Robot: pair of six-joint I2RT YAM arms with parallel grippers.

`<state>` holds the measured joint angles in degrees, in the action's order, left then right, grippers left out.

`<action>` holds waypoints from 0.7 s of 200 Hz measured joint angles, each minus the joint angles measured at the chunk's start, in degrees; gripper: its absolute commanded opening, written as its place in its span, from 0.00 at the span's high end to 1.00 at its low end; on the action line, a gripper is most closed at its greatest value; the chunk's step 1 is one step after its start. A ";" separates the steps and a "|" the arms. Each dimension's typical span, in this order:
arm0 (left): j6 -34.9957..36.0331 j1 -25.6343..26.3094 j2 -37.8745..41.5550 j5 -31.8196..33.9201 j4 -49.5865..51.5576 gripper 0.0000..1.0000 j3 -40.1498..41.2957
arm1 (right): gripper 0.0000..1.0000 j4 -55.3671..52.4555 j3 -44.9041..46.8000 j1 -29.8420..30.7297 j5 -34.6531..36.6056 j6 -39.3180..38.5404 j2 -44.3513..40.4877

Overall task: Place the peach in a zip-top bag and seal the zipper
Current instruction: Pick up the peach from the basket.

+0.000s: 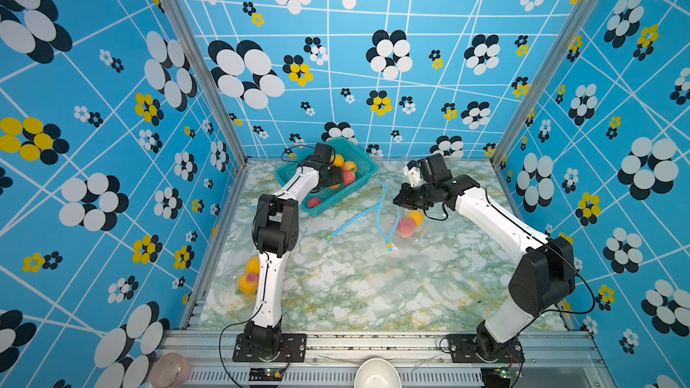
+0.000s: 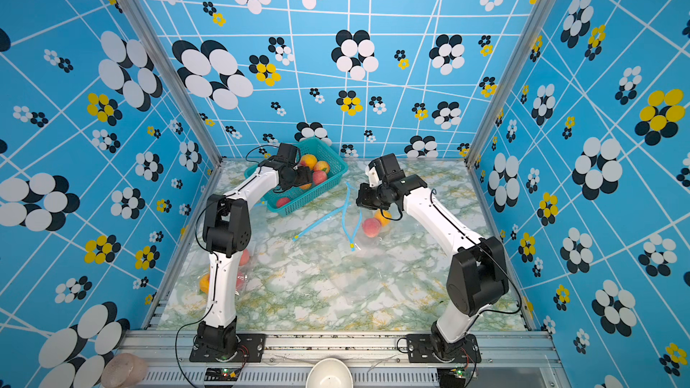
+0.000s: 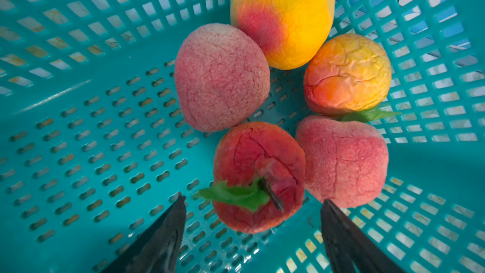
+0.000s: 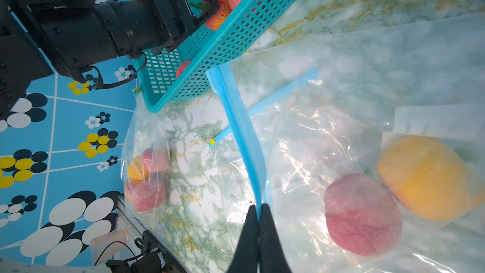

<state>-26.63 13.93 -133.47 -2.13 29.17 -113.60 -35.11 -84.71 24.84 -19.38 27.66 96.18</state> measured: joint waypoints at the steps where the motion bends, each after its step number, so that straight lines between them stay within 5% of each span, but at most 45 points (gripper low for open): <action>1: -0.04 0.00 -0.11 0.00 0.02 0.20 -0.11 | 1.00 0.00 0.00 0.00 0.00 0.00 0.02; 99: -1.29 -1.25 -3.17 -1.49 0.26 0.33 -1.64 | 1.00 -0.44 -0.37 0.00 0.00 -0.44 0.11; 140: -3.52 -2.40 3.21 -6.97 -1.97 0.35 3.72 | 1.00 -0.46 -0.74 0.00 -0.02 -0.42 0.11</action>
<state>-30.15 11.53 -130.26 -9.10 27.20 -109.89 -35.57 -85.45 24.84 -19.40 27.24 96.29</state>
